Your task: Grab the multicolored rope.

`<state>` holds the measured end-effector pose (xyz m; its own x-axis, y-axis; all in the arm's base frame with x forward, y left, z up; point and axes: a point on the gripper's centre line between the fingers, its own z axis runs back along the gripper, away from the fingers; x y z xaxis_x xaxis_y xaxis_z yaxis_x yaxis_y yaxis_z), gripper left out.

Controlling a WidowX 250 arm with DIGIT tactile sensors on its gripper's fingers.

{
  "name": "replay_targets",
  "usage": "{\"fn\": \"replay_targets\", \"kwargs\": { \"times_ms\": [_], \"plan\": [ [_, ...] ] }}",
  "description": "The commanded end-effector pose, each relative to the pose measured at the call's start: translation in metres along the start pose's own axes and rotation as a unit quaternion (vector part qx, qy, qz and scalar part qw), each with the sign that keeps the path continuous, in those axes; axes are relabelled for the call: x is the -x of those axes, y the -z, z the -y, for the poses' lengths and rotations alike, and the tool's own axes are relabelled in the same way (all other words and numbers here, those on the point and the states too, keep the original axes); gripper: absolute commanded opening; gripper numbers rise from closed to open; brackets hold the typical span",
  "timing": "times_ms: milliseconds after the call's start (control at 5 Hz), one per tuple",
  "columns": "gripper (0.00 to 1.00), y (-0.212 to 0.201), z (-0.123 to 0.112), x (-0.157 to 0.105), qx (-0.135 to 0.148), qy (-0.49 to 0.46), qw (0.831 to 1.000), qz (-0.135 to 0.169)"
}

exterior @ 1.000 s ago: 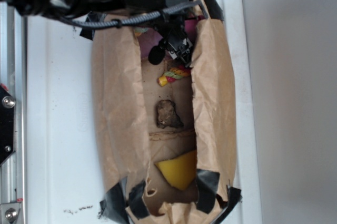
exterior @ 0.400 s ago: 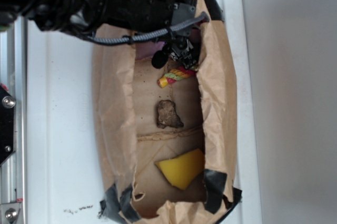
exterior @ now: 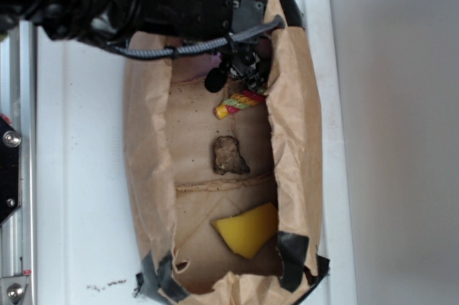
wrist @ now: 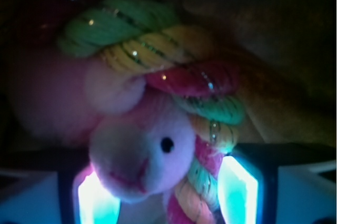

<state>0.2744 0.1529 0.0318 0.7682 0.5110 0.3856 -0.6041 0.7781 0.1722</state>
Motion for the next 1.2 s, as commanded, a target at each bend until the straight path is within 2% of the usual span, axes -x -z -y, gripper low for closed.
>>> {"fn": "replay_targets", "kwargs": {
  "times_ms": [0,600,1000],
  "plan": [
    [0.00,-0.038,-0.028,-0.007,0.013,-0.039,0.999,0.025],
    [0.00,-0.063,-0.040,-0.007,0.029,-0.058,0.997,0.043],
    [0.00,-0.081,-0.045,-0.011,0.049,-0.072,0.995,0.056]
  ]
}}
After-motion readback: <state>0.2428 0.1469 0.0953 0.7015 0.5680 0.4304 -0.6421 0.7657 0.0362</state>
